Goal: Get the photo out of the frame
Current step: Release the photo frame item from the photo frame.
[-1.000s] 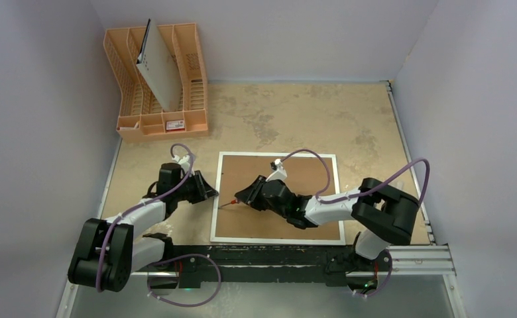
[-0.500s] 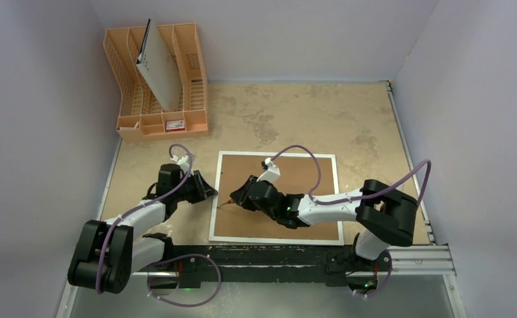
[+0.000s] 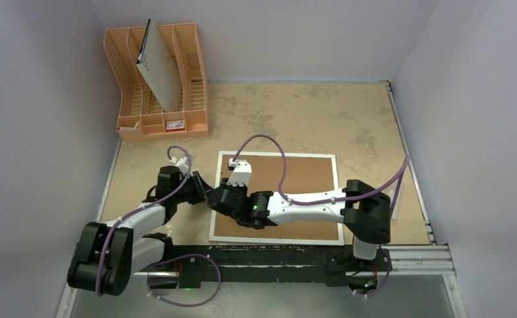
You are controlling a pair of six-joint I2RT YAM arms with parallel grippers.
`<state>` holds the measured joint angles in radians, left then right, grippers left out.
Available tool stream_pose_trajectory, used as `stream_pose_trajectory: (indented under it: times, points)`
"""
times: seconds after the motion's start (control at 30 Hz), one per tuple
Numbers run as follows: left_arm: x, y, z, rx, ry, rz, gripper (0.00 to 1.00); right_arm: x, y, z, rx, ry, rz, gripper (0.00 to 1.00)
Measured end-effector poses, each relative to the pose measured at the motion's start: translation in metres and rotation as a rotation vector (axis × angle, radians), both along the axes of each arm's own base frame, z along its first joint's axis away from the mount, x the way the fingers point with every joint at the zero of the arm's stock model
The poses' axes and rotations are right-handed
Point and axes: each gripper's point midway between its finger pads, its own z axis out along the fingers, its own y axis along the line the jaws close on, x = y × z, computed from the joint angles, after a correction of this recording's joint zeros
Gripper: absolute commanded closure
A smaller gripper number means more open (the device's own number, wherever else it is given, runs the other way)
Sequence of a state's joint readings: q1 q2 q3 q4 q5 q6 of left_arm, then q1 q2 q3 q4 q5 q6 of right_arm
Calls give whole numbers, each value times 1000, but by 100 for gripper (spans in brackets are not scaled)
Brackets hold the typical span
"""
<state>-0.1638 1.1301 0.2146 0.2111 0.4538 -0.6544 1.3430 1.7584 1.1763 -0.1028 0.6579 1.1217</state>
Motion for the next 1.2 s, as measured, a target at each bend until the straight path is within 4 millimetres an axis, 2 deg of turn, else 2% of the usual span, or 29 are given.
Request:
stream_pose_trajectory:
  times: [0.4, 0.63, 0.8, 0.93, 1.03, 1.1, 1.2]
  points:
    - [0, 0, 0, -3, 0, 7, 80, -6, 27, 8, -251, -111, 81, 100]
    - [0, 0, 0, -1, 0, 8, 80, -7, 25, 10, -277, -119, 90, 100]
    - [0, 1, 0, 2, 8, 8, 80, 2, 5, 19, -191, -95, 66, 100]
    - [0, 1, 0, 13, 14, 2, 79, 24, -16, 53, -34, -88, 5, 100]
    - [0, 1, 0, 18, 19, -1, 79, 43, -33, 71, 54, -92, -46, 100]
    - [0, 1, 0, 19, 23, -3, 77, 56, -43, 73, 87, -91, -82, 100]
    - [0, 1, 1, 22, 21, -8, 73, 70, -56, 57, 134, -59, -92, 100]
